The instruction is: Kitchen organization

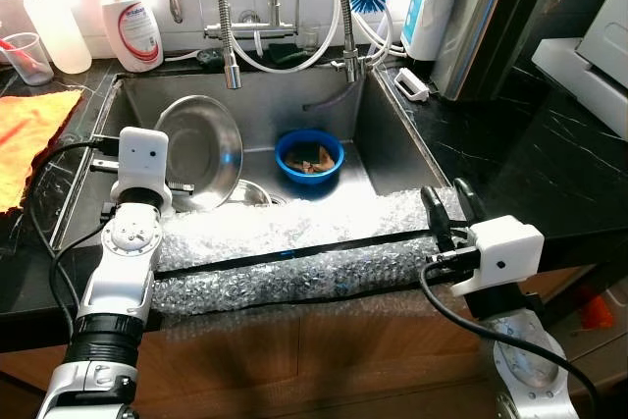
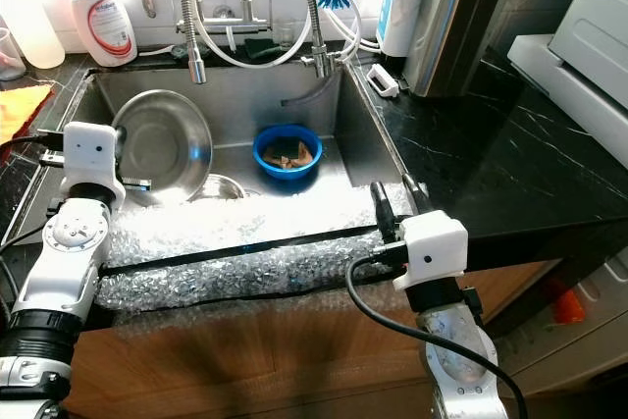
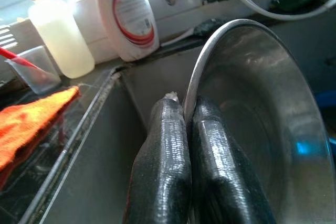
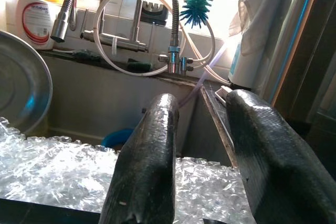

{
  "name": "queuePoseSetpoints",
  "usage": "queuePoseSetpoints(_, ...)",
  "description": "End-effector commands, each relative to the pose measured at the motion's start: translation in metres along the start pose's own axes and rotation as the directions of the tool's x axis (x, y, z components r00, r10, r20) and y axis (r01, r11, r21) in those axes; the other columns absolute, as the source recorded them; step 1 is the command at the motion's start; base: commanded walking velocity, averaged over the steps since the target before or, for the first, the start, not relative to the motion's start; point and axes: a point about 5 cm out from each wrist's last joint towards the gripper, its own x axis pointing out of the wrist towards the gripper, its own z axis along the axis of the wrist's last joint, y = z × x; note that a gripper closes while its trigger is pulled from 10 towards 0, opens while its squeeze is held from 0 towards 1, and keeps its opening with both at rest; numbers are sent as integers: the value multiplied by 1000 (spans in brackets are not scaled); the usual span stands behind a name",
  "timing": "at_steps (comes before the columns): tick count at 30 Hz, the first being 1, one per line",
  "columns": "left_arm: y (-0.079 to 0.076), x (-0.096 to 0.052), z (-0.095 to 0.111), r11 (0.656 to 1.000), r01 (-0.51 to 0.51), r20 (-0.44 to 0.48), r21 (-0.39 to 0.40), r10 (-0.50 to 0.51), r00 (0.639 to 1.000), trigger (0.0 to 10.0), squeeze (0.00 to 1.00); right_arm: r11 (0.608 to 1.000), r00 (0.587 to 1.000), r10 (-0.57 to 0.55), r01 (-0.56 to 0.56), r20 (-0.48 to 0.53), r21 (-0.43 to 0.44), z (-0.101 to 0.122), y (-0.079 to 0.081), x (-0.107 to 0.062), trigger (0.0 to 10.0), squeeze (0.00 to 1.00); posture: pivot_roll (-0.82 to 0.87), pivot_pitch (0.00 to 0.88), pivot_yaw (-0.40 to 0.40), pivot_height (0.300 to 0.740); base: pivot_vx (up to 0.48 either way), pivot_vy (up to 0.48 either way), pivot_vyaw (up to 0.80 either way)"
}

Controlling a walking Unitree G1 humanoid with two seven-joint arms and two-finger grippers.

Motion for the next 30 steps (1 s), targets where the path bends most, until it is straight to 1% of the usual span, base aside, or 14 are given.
queuePoseSetpoints(1,-5,4,1,999,39,-19,0,-39,999,10000,541,1000,1000,1,-1,25,0,7,2,2,10000,0,24,56,3,740,0,0,0)
queuePoseSetpoints(2,-6,4,-1,999,50,-33,-3,-50,998,10000,541,1000,1000,3,-3,25,0,7,2,3,10000,0,24,56,3,740,0,0,0)
queuePoseSetpoints(3,-7,4,-3,998,59,-46,-10,-59,997,10000,1000,1000,1000,2,-3,25,5,7,2,3,10000,0,26,53,4,740,0,0,0)
queuePoseSetpoints(6,-8,4,-6,997,72,-67,-41,-75,995,10000,1000,1000,1000,-2,2,24,13,6,2,4,10000,0,27,50,4,740,0,0,0)
queuePoseSetpoints(8,-7,4,-7,994,75,-80,-83,-82,993,10000,1000,1000,1000,4,-4,22,18,6,4,5,10000,0,29,46,4,740,0,0,0)
queuePoseSetpoints(12,-7,4,-8,989,83,-96,-120,-95,991,10000,1000,1000,1000,8,-9,16,29,5,5,6,10000,0,31,41,3,740,0,0,0)
queuePoseSetpoints(15,-8,5,-8,981,95,-110,-170,-114,987,10000,1000,999,1000,21,-22,7,37,3,7,6,10000,0,30,41,2,740,0,0,0)
queuePoseSetpoints(17,-11,5,-10,964,125,-138,-235,-160,977,10000,1000,998,999,34,-33,-3,56,2,8,7,10000,0,29,45,3,740,0,0,0)
queuePoseSetpoints(20,-12,6,-10,950,135,-151,-282,-183,971,10000,1000,997,999,39,-38,-10,70,2,9,7,10000,0,29,47,3,740,0,0,0)
queuePoseSetpoints(23,-13,7,-9,928,135,-169,-347,-204,964,10000,1000,995,999,43,-41,-20,95,1,9,8,10000,0,30,49,2,740,0,0,0)
queuePoseSetpoints(24,-14,7,-9,921,148,-170,-361,-221,960,10000,957,994,999,43,-40,-22,98,1,9,8,10000,0,31,49,2,740,0,0,0)
queuePoseSetpoints(25,-16,7,-8,914,160,-168,-373,-236,957,10000,0,994,999,41,-38,-25,107,0,9,8,10000,0,31,49,2,740,0,0,0)
queuePoseSetpoints(27,-16,7,-7,906,159,-168,-391,-240,956,10000,0,993,999,44,-41,-27,113,0,9,9,10000,0,32,52,2,740,0,0,0)
queuePoseSetpoints(30,-18,7,-6,883,147,-174,-447,-247,953,10000,0,991,999,40,-36,-27,128,1,8,10,10000,0,28,54,4,740,0,0,0)
